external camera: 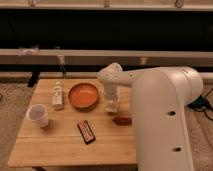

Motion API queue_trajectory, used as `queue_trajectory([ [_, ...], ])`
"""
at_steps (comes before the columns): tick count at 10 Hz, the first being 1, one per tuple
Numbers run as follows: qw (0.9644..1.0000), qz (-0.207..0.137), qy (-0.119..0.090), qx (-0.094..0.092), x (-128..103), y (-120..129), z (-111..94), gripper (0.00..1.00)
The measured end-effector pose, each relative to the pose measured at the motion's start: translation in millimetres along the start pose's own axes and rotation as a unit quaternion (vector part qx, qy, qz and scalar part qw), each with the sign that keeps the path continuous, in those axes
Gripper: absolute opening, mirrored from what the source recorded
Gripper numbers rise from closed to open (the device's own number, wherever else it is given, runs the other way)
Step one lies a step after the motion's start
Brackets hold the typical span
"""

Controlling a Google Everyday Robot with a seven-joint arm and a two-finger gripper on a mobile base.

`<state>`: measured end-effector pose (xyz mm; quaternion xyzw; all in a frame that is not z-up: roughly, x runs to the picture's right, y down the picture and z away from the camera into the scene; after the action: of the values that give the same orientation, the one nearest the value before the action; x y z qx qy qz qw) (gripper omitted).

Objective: Place the white sponge in the ceramic bowl

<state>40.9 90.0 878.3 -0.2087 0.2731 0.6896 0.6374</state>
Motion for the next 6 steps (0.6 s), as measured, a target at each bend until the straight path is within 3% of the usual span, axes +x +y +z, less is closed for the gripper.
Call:
queue_trajectory([
  [1, 0.9997, -0.024, -0.007, -0.003, -4.2, 11.5, -26.5, 0.0],
  [3, 0.9978, -0.063, -0.012, -0.014, -13.8, 38.8, -52.2, 0.0],
  [6, 0.9918, -0.122, -0.007, -0.037, -29.1, 90.7, -59.6, 0.02],
])
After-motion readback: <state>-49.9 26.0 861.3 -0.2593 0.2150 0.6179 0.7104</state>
